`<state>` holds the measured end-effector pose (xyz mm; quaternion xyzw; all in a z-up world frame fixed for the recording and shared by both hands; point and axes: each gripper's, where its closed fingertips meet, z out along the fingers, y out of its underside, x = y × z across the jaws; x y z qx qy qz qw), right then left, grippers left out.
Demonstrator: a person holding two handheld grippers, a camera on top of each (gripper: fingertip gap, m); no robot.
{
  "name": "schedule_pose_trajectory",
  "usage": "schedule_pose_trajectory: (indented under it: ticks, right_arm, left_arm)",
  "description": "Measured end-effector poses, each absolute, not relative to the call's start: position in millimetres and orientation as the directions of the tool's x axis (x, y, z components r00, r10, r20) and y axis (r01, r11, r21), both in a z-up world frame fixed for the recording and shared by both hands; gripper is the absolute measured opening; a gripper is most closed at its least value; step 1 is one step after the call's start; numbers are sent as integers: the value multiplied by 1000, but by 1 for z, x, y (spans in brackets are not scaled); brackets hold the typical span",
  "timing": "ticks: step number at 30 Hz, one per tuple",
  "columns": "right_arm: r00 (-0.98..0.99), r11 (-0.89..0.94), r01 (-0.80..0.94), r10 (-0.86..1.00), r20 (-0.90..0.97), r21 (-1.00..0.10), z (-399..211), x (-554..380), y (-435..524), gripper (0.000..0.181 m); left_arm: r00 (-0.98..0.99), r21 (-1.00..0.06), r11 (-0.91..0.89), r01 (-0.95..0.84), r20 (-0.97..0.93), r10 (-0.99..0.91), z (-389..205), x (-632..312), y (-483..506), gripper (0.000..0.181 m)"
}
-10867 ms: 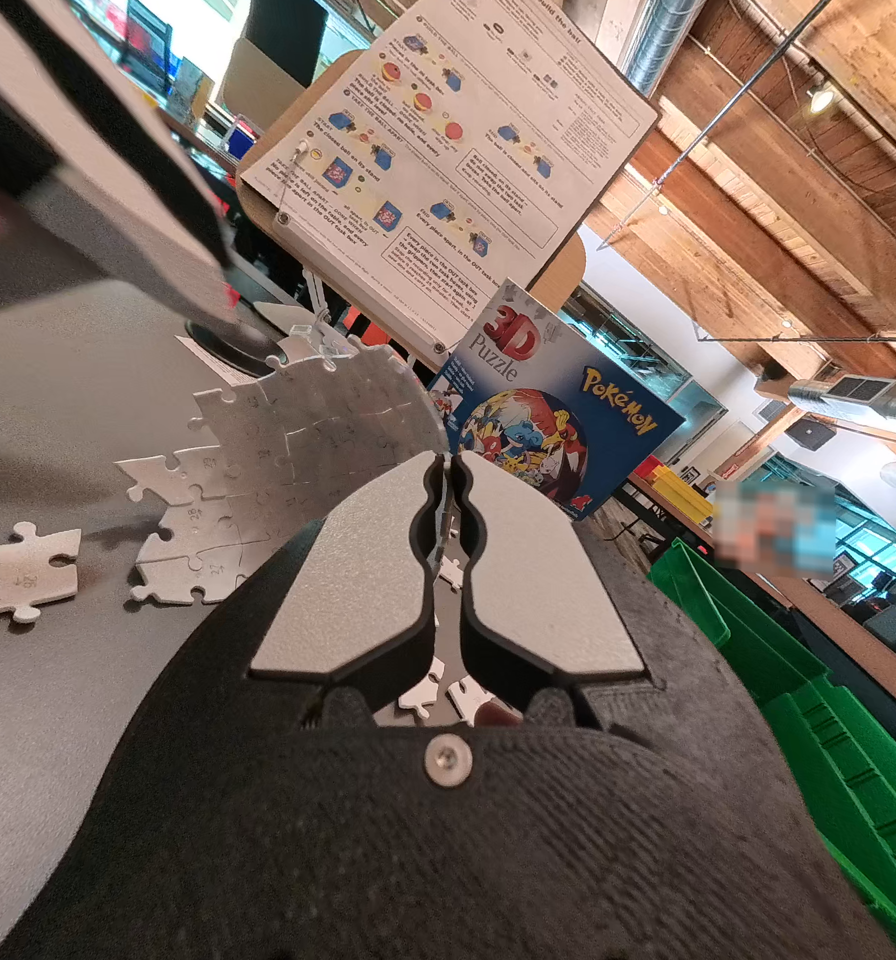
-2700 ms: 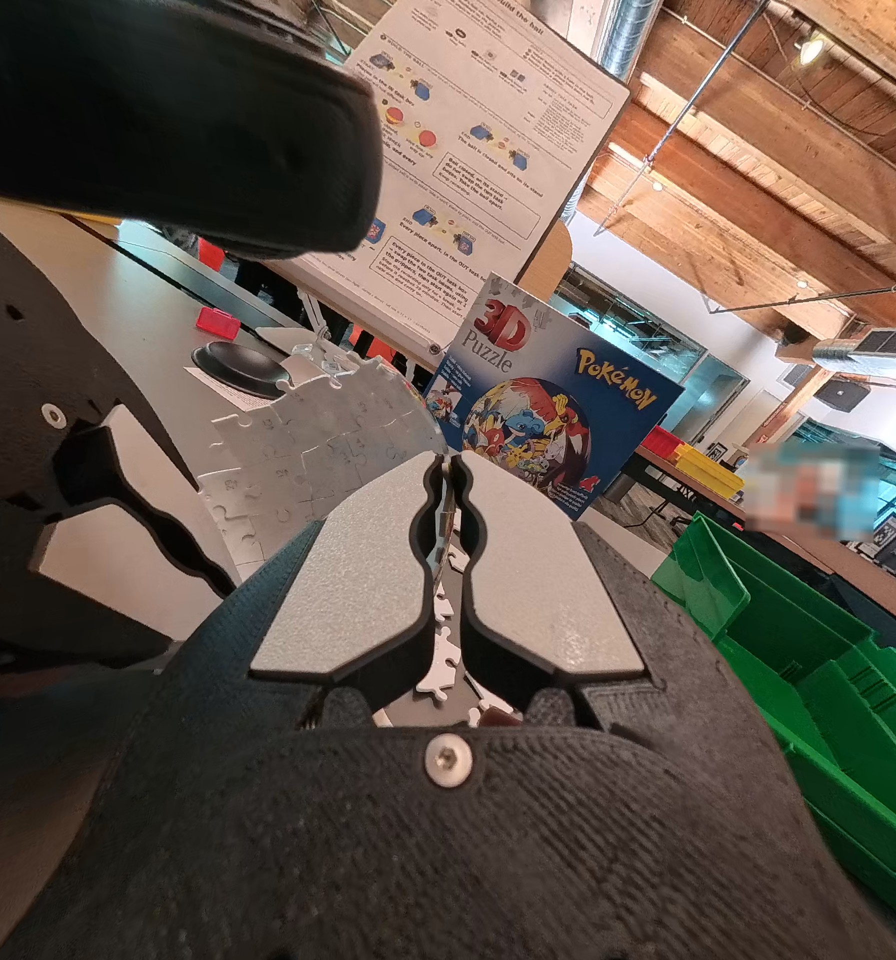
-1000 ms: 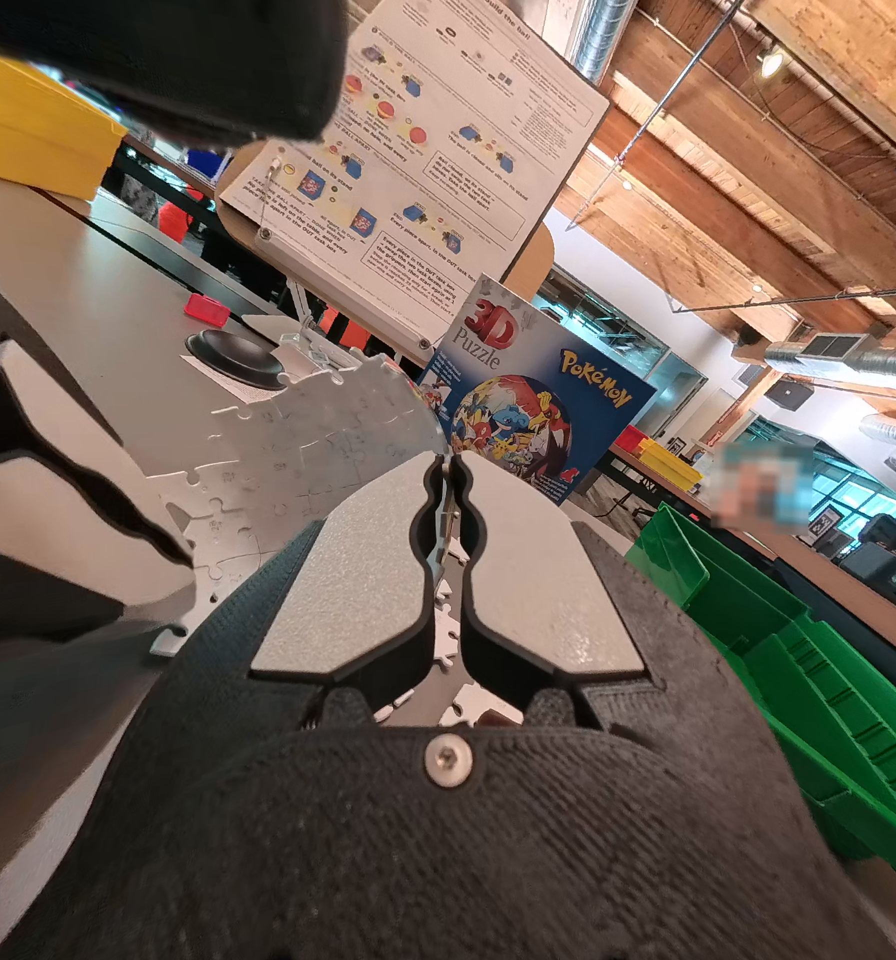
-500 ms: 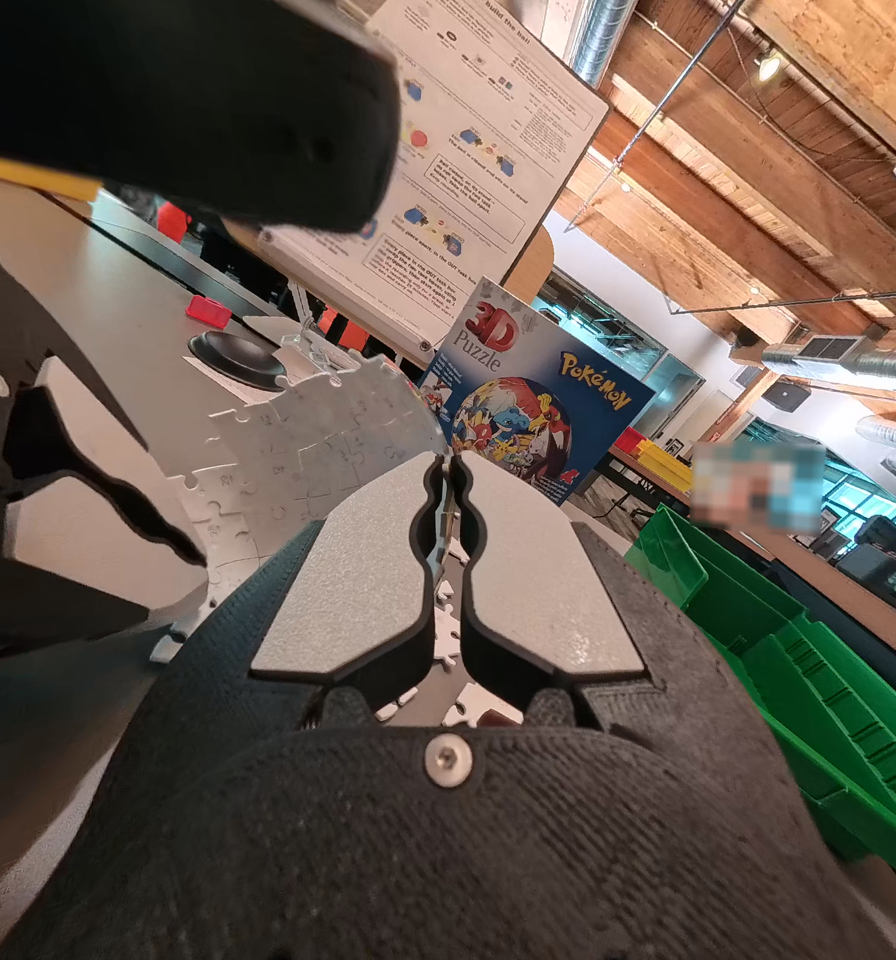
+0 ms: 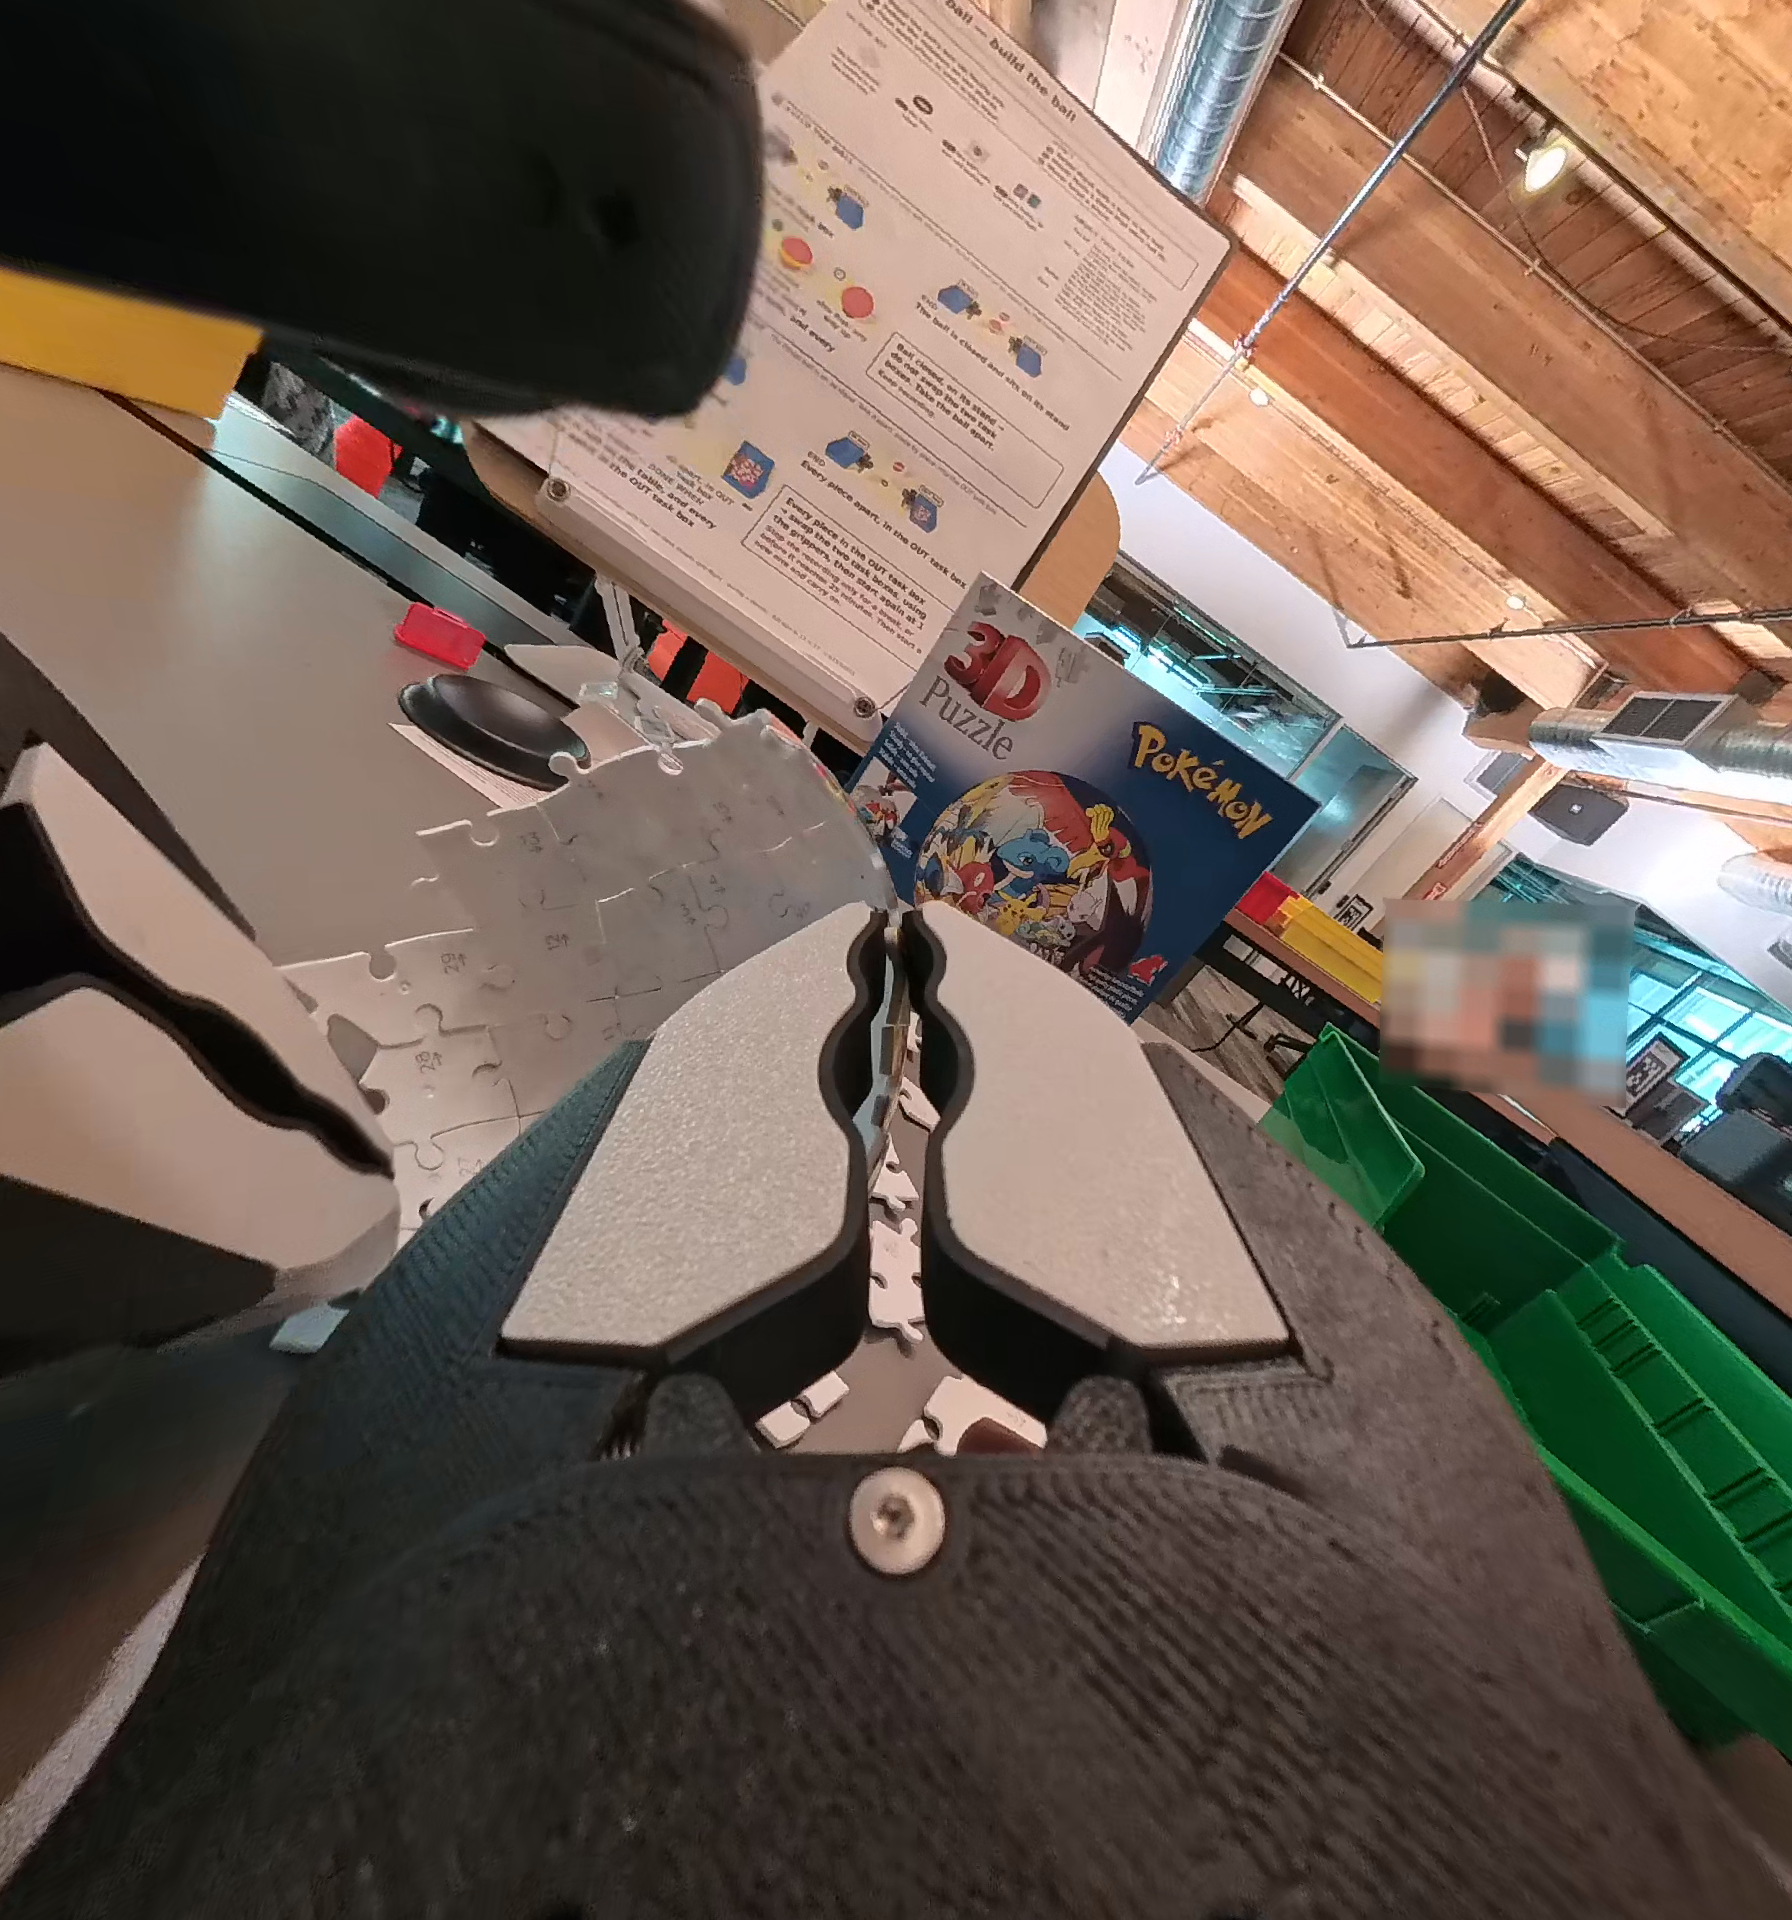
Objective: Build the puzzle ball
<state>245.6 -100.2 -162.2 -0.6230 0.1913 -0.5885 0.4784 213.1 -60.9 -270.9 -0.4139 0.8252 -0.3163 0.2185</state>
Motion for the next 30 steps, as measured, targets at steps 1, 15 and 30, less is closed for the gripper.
schedule_pose_trajectory:
  ticks: [1, 15, 30]
  right_arm:
    - [234, -468, 324, -802, 549, -822, -162, 246, -100, 4]
    - [238, -455, 315, -812, 533, -833, -163, 247, -101, 4]
    - [245, -441, 315, -818, 521, -841, -163, 245, -98, 4]
  left_arm:
    - [-555, -718, 446, -534, -101, -826, -267, 215, -61, 0]
    - [-556, -704, 457, -543, -106, -824, -272, 231, -69, 0]
    - [-537, -688, 416, -594, -46, -843, -273, 230, -69, 0]
